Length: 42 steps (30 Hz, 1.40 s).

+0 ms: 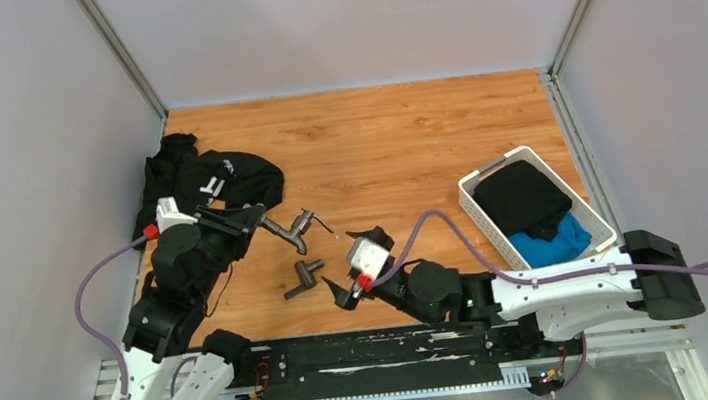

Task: Install the water faucets
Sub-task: Screw the water faucet onto the adaptor.

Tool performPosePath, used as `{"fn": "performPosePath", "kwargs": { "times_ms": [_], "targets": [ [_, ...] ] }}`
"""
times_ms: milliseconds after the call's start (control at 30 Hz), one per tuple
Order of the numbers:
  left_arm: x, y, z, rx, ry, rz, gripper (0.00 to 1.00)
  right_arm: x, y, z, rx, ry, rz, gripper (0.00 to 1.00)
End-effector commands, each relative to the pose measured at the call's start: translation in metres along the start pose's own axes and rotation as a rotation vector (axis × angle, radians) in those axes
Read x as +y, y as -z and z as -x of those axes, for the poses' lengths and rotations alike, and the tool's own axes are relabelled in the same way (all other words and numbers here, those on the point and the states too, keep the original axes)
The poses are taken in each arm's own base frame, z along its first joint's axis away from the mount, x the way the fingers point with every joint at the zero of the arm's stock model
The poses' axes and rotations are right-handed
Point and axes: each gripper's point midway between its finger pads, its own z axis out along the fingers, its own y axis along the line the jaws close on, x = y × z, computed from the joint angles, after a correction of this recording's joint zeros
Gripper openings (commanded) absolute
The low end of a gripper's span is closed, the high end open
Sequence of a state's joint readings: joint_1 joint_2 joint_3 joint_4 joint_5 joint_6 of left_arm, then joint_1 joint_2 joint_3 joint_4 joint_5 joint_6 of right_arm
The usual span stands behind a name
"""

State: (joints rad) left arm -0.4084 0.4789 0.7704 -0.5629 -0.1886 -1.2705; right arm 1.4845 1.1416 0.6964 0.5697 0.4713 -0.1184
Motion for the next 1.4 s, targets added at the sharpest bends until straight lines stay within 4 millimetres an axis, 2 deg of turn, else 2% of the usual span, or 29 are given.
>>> {"fn": "performPosePath", "kwargs": {
  "times_ms": [0, 100, 267, 367, 500, 700, 800, 833, 933, 1000, 1267, 1367],
  "targets": [
    [-0.003, 0.006, 0.005, 0.007, 0.015, 0.071, 0.0, -0.034, 0.008, -0.025, 0.131, 0.736, -0.174, 0.88],
    [-0.006, 0.007, 0.005, 0.008, 0.011, 0.066, 0.0, -0.027, 0.0, -0.018, 0.083, 0.936, -0.215, 0.89],
    [-0.005, 0.006, 0.003, 0.006, 0.027, 0.035, 0.0, -0.03, -0.009, 0.018, -0.043, 1.128, -0.438, 0.93],
    [-0.006, 0.006, 0.003, 0.007, 0.025, 0.032, 0.0, -0.012, -0.028, 0.006, -0.028, 1.28, -0.423, 0.95],
    [-0.005, 0.006, 0.001, 0.019, 0.012, 0.039, 0.0, -0.003, -0.039, 0.014, -0.082, 1.258, -0.413, 0.95],
    [-0.004, 0.005, -0.002, 0.031, 0.004, 0.028, 0.0, -0.006, -0.056, 0.025, -0.104, 1.236, -0.438, 0.95],
    [-0.005, 0.004, -0.004, 0.04, 0.01, 0.019, 0.0, -0.01, -0.066, 0.02, -0.082, 1.213, -0.425, 0.93],
    [-0.006, 0.004, -0.005, 0.043, 0.011, 0.017, 0.0, -0.011, -0.069, 0.019, -0.078, 1.203, -0.417, 0.89],
    [-0.006, 0.004, -0.004, 0.041, 0.007, 0.014, 0.0, -0.018, -0.074, 0.018, -0.073, 1.169, -0.42, 0.67],
    [-0.005, 0.003, -0.004, 0.04, 0.006, 0.016, 0.0, -0.022, -0.077, 0.016, -0.066, 1.154, -0.424, 0.57],
    [-0.006, -0.001, -0.008, 0.053, 0.007, 0.008, 0.0, -0.021, -0.083, 0.005, -0.053, 1.132, -0.391, 0.31],
    [-0.006, -0.003, -0.009, 0.056, 0.006, 0.003, 0.0, -0.02, -0.085, 0.005, -0.029, 1.067, -0.371, 0.2]
  ]
}}
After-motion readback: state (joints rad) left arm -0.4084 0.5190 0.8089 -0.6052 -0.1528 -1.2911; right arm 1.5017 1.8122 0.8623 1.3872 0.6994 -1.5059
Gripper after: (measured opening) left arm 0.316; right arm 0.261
